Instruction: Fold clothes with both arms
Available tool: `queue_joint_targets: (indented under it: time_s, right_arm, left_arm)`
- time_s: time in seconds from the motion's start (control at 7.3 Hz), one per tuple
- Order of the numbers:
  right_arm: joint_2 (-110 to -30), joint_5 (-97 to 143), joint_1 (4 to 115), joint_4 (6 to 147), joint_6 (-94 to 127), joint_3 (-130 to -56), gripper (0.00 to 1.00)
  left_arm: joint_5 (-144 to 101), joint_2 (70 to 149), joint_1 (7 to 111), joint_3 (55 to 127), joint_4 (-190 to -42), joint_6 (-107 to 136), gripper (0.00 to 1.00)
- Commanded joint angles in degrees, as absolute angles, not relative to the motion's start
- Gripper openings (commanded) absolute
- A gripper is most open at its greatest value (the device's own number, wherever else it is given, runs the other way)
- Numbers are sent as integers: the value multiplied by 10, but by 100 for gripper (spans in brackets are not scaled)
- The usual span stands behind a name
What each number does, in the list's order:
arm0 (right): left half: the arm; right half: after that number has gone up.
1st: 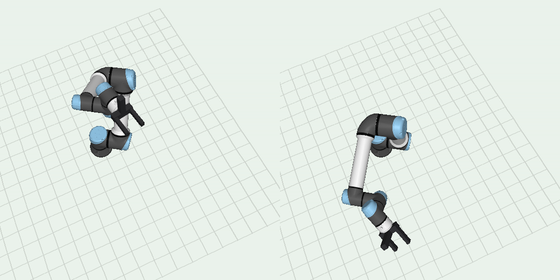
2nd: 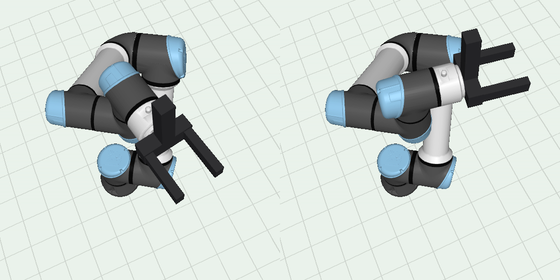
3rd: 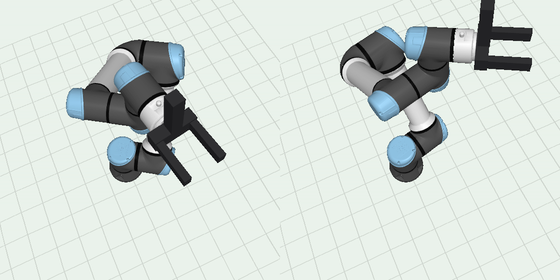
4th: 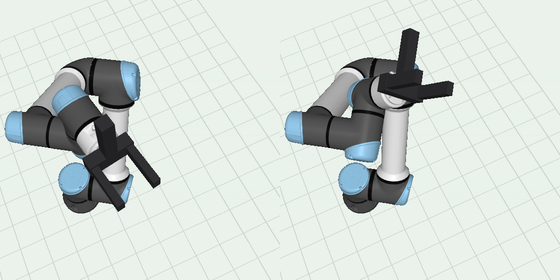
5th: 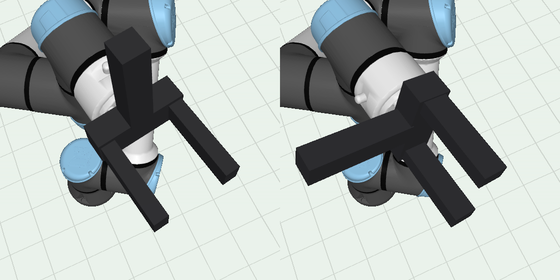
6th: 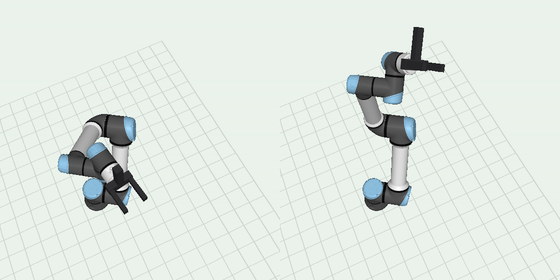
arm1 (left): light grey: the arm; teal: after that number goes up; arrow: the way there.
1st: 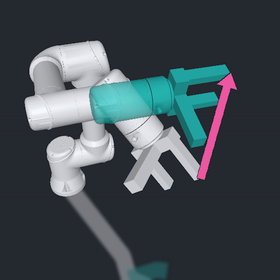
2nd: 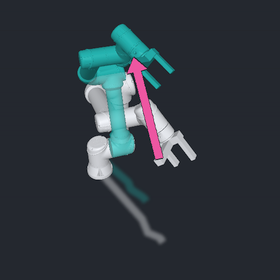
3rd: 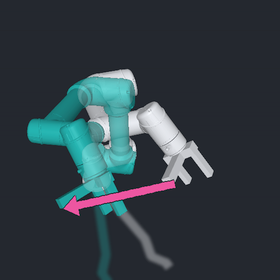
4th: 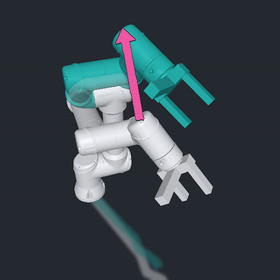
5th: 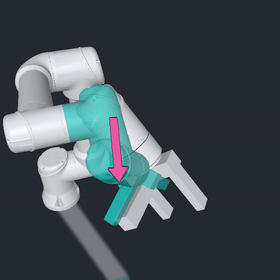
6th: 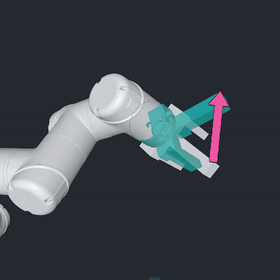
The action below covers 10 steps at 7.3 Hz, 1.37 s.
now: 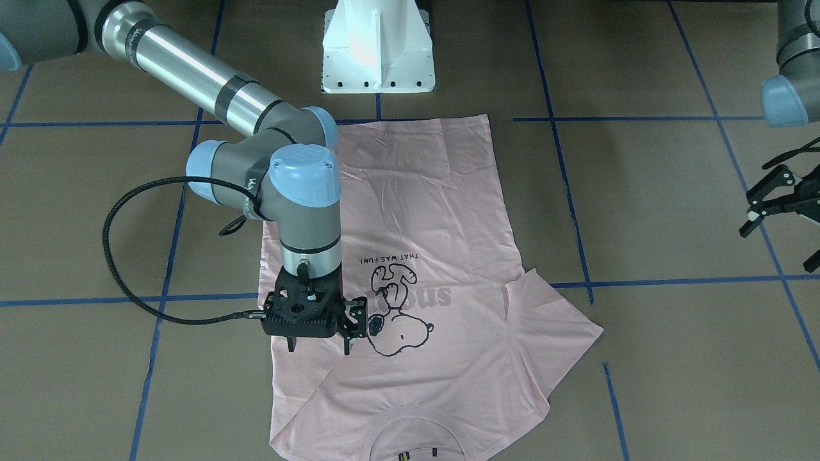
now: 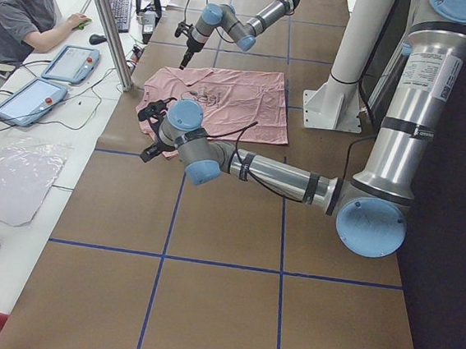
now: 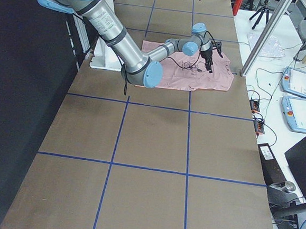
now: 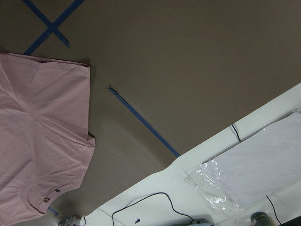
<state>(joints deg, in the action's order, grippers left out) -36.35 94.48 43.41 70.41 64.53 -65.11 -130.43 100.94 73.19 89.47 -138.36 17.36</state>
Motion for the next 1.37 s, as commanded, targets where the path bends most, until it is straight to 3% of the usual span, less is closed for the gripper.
queue_joint_targets:
  time_s: [0.0,0.14,0.41,0.96,1.23]
  right_arm:
    - [-400,1080,514,716,524,-686,100]
    - [-455,1115,550,699,479,-727,100]
    - [-546,1209,621,606,391,-743,100]
    - [-580,1241,646,563,375,-744,100]
    - [-581,1240,646,563,375,-744,100]
  left_arm:
    - [-1225,1027,659,893,-1383,331,98]
    - [-1183,1035,628,891,-1383,393,90]
    - [-1089,1073,573,843,-1386,482,73]
    - [-945,1162,476,688,-1438,577,70]
    - [-945,1168,474,664,-1452,577,68]
